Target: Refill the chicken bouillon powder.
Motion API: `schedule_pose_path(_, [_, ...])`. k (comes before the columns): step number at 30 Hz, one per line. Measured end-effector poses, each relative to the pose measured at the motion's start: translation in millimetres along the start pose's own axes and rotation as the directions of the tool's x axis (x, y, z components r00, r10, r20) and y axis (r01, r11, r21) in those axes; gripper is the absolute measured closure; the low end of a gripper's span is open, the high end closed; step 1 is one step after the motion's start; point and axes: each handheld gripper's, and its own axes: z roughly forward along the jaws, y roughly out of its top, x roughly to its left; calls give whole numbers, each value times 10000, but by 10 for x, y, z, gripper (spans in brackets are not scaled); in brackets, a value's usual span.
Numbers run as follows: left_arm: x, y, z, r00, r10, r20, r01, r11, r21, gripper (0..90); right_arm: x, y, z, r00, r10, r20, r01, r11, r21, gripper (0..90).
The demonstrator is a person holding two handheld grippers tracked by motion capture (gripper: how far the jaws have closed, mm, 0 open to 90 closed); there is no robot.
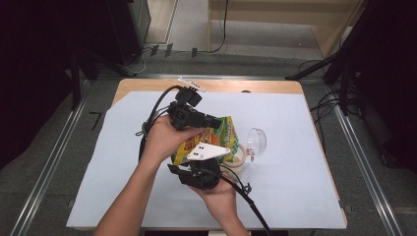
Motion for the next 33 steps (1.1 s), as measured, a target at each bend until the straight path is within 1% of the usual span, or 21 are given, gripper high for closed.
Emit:
schedule_pose_path(7, [-30, 3, -6, 10000, 85, -23, -85, 9999, 58, 788, 5, -3, 6, 10000, -5, -45, 5, 10000, 8, 718])
schedule_pose_path(17, [-53, 12, -20, 9999, 120, -40, -120, 9999, -51, 788, 4, 10, -7, 10000, -46, -28, 46, 10000, -63, 718])
schedule_pose_path(22, [-62, 13, -19, 9998, 150, -114, -150, 9999, -3, 790, 8, 14, -6, 10000, 31, -65, -32, 10000, -59, 718])
schedule_pose_path(28, [-62, 23, -5, 9999, 121, -68, -121, 9999, 31, 790, 1, 18, -18, 9999, 96, -79, -97, 9999, -51, 718])
schedule_pose_path(29, [-61, 23, 7, 9998, 119, -167, -117, 9999, 109, 788, -5, 17, -16, 9998, 129, -134, -130, 9999, -46, 719])
schedule_pose_path(30, [-56, 23, 10, 9998, 143, -129, -141, 9998, 128, 789, -14, 14, -13, 9996, 201, -196, -201, 9998, -2, 718])
schedule_pose_path(33, [-48, 29, 27, 9999, 97, -90, -96, 9999, 118, 790, -22, 6, -15, 9997, 173, -153, -174, 9998, -19, 718])
